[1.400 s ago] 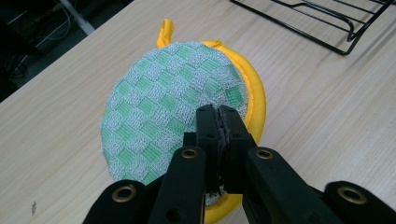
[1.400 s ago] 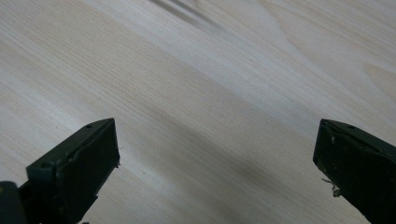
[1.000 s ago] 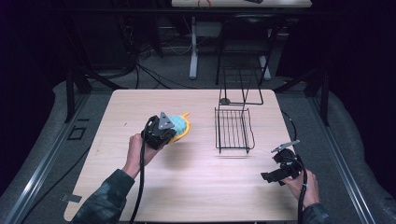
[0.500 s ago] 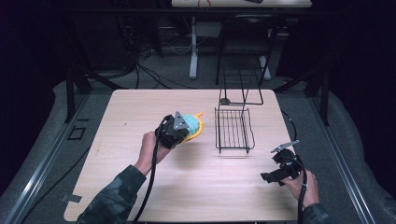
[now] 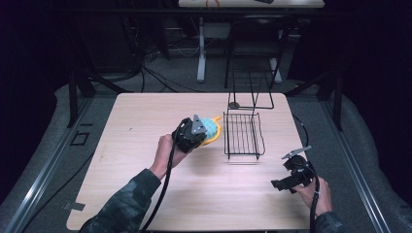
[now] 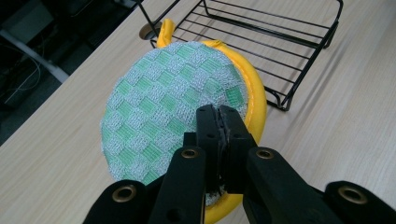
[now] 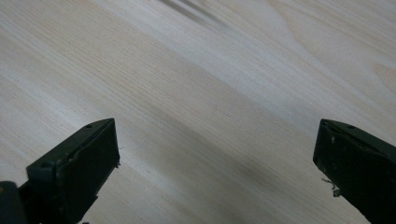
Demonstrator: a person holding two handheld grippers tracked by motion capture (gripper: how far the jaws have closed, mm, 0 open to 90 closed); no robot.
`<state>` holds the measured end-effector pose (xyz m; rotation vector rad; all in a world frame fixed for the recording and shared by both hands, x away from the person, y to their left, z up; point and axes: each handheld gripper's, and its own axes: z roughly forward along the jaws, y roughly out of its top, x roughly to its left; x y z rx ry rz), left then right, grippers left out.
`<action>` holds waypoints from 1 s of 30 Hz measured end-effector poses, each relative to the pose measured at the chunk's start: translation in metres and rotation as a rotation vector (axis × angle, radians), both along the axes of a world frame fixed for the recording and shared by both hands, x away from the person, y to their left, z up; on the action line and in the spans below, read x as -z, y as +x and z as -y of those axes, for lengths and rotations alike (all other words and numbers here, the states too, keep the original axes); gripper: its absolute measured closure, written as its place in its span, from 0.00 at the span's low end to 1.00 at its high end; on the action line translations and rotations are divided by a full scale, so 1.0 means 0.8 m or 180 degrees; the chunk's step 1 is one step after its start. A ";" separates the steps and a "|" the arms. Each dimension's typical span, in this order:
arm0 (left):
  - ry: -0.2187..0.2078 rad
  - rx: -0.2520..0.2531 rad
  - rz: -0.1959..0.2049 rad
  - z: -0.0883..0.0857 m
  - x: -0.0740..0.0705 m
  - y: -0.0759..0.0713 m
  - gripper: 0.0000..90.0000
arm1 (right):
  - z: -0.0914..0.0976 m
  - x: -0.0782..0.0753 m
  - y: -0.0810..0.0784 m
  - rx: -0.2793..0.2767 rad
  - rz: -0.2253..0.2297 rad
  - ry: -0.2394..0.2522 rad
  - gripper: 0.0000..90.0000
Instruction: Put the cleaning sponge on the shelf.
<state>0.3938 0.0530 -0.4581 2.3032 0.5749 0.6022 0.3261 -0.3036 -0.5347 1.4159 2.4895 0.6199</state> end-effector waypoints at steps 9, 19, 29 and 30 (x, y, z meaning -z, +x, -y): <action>-0.0008 0.0086 0.0043 0.021 -0.002 0.004 0.98 | 0.000 0.001 0.000 -0.0004 -0.0010 -0.0005 0.00; 0.0007 0.0200 0.0058 0.043 0.002 0.007 0.98 | 0.000 0.001 0.000 -0.0010 -0.0028 0.0004 0.00; -0.0011 0.0318 0.0075 0.068 0.005 0.011 0.98 | -0.001 0.001 0.000 -0.0015 -0.0026 0.0031 0.00; 0.0010 0.0333 0.0071 0.071 0.006 0.011 0.98 | -0.001 0.001 0.000 -0.0010 -0.0026 0.0032 0.00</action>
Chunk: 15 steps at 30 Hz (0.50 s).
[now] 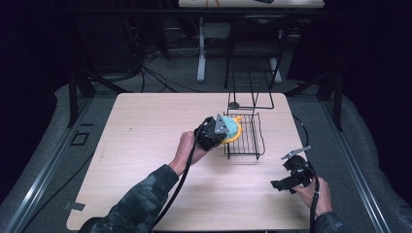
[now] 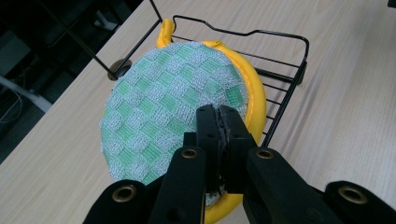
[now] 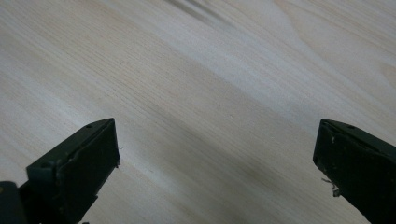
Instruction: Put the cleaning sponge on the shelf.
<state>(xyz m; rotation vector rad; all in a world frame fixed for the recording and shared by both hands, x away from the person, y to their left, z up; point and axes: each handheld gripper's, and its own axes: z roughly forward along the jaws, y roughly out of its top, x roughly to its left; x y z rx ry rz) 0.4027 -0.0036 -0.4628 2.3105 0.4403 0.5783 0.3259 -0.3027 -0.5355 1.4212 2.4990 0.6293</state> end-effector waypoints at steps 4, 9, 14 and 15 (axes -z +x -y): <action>-0.0002 0.0020 -0.0013 0.010 0.007 0.002 0.98 | 0.000 0.000 0.000 -0.0014 -0.0002 0.0002 0.00; -0.0053 0.0041 -0.0038 0.021 0.015 0.005 0.98 | 0.000 0.001 0.000 -0.0019 -0.0007 0.0000 0.00; -0.0066 0.0068 -0.0054 0.032 0.020 0.010 0.98 | 0.000 0.001 -0.001 -0.0017 -0.0014 -0.0003 0.00; -0.0089 0.0069 -0.0078 0.034 0.021 0.011 0.98 | 0.000 0.001 -0.001 -0.0015 -0.0013 0.0010 0.00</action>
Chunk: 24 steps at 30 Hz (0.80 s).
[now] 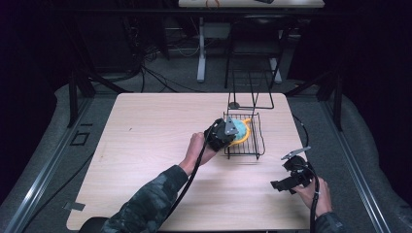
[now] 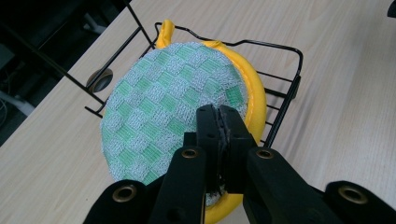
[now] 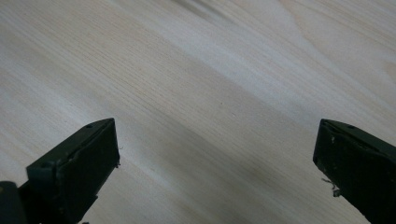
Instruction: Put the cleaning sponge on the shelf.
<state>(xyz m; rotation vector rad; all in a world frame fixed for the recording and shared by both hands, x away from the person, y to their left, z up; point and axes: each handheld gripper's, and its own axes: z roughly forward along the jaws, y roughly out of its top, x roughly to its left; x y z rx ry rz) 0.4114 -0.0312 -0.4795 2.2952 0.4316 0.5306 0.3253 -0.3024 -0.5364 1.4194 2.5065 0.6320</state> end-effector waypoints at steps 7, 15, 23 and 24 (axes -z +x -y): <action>-0.0026 0.0068 0.0016 0.019 0.008 0.003 0.98 | 0.000 0.000 0.000 -0.0009 -0.0002 -0.0003 0.00; -0.0016 0.0156 0.0009 0.040 0.021 0.004 0.98 | -0.001 0.000 -0.001 -0.0019 -0.0011 0.0013 0.00; 0.0031 0.0151 0.0002 0.052 0.038 0.010 0.98 | -0.002 -0.001 -0.001 -0.0045 -0.0012 -0.0008 0.00; 0.0043 0.0153 -0.0014 0.053 0.039 0.011 0.98 | -0.002 -0.001 -0.002 -0.0043 -0.0009 -0.0007 0.00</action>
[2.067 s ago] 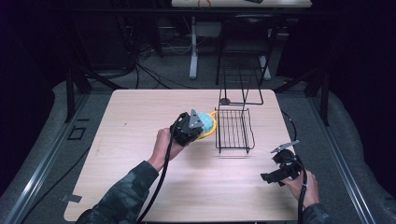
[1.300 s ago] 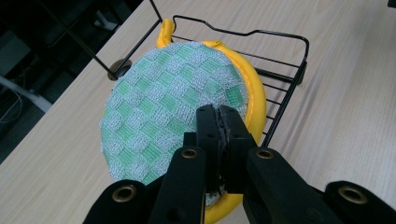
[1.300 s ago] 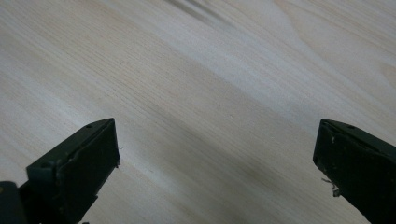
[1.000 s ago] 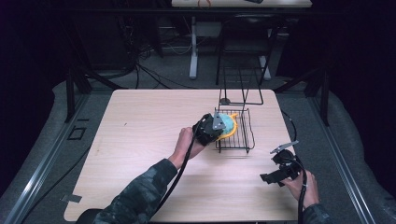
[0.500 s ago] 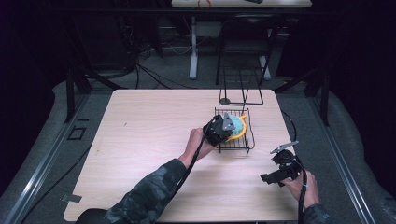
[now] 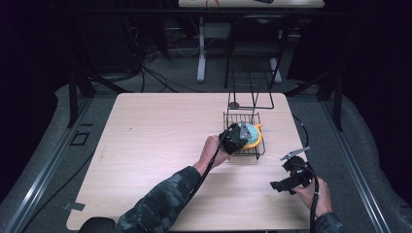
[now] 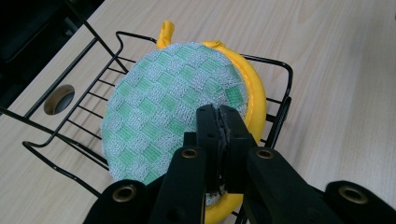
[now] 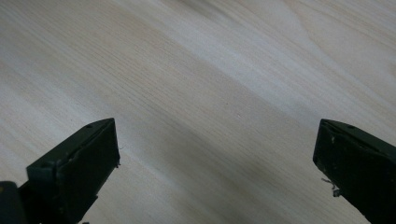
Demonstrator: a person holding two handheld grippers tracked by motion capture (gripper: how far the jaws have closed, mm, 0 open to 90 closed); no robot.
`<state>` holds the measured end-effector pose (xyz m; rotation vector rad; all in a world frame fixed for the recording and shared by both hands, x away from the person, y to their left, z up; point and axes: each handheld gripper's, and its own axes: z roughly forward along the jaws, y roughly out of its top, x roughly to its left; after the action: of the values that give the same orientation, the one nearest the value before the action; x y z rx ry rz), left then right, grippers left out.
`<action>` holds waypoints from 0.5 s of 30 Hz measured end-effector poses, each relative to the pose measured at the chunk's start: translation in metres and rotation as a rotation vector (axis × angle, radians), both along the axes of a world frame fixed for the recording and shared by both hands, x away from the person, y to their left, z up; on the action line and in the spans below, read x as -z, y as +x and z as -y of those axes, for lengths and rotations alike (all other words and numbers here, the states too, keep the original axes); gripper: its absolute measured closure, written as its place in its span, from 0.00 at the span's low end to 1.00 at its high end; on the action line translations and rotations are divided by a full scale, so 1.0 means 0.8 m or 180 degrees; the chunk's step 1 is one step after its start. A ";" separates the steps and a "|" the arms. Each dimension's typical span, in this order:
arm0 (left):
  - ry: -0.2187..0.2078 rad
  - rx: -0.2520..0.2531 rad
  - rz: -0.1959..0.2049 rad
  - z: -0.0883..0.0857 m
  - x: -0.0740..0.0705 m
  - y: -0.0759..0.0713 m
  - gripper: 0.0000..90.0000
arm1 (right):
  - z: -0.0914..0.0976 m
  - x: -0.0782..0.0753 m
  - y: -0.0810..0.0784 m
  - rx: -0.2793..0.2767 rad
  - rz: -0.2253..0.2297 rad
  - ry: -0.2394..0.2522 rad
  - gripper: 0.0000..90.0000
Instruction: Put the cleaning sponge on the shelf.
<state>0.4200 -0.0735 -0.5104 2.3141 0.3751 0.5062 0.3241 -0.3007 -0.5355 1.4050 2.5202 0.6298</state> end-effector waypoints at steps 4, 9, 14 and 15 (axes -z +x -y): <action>0.0004 -0.0035 -0.0002 0.004 0.006 0.005 0.98 | 0.000 0.000 0.000 0.0003 -0.0002 0.0008 0.00; 0.0028 -0.0052 -0.0044 0.008 0.014 0.010 0.98 | 0.000 0.000 0.000 0.0004 -0.0005 0.0018 0.00; 0.0024 -0.0049 -0.0136 0.010 0.012 0.011 0.88 | 0.000 0.000 0.000 0.0018 0.0001 0.0025 0.00; 0.0019 -0.0047 -0.0174 0.009 0.010 0.010 0.83 | 0.000 0.000 0.000 0.0015 -0.0011 0.0015 0.00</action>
<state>0.4279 -0.0806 -0.5185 2.3364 0.4178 0.4525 0.3242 -0.3010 -0.5355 1.4142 2.5191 0.6336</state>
